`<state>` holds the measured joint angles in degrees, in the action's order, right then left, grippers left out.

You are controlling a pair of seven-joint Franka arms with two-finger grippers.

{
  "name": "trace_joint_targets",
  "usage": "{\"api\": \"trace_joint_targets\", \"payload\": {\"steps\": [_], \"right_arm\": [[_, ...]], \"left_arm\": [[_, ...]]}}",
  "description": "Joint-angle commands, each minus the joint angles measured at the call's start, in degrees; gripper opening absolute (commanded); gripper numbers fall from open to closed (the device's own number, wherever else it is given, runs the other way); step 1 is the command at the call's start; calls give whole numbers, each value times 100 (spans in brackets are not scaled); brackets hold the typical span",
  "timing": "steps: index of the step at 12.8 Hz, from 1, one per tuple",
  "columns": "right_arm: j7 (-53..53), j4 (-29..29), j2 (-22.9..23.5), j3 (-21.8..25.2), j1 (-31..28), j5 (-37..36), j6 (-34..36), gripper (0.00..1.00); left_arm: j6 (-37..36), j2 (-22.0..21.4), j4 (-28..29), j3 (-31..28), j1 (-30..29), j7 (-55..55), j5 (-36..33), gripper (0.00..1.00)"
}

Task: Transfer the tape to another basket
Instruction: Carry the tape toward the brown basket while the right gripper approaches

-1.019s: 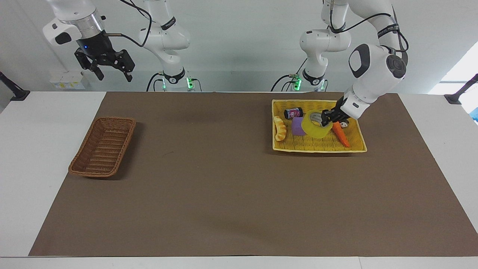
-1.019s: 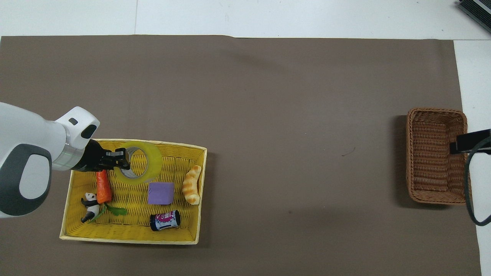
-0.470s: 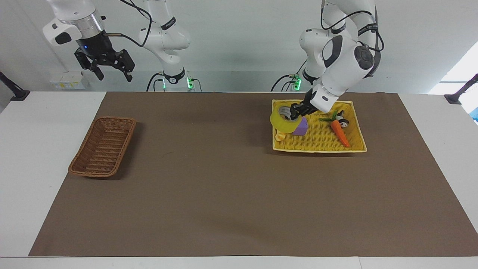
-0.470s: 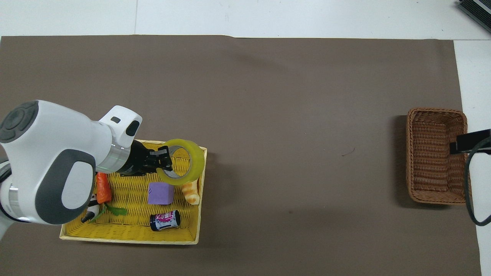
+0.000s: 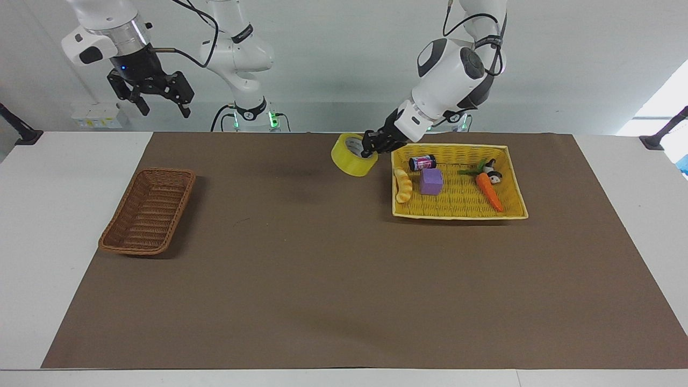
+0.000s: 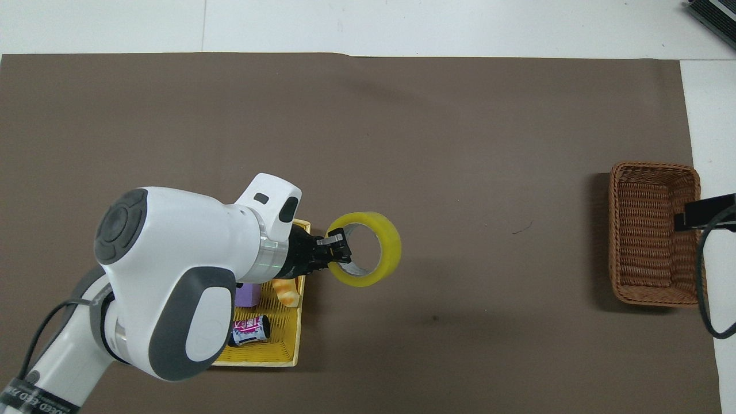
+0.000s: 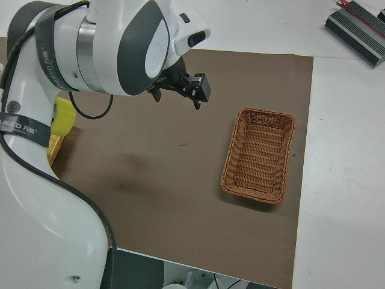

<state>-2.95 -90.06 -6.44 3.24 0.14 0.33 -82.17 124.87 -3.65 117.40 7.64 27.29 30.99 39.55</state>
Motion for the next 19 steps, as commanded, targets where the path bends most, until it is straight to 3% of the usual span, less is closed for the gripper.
{"api": "trace_joint_targets", "payload": {"steps": [1,5,8,11,13,17,19], "right_arm": [[136,76,28,-26,-57,2,70,100],[172,33,2,-139,73,-15,44,100],[110,-458,19,-166,477,107,-735,100],[128,-863,186,-166,706,878,-1449,100],[163,-1056,240,-166,777,1860,-1451,100],[189,-1154,152,-166,769,3041,-1109,100],[180,-1643,-145,-166,821,3560,-1090,100]], "left_arm": [[379,31,-94,-88,347,56,508,0],[433,13,-94,-61,628,56,729,0],[451,5,-94,44,655,109,799,0],[495,-13,-94,123,655,214,852,0],[495,-22,-86,132,664,241,861,0],[495,-39,-68,159,664,241,861,0],[495,-57,-59,167,673,250,861,0]]}}
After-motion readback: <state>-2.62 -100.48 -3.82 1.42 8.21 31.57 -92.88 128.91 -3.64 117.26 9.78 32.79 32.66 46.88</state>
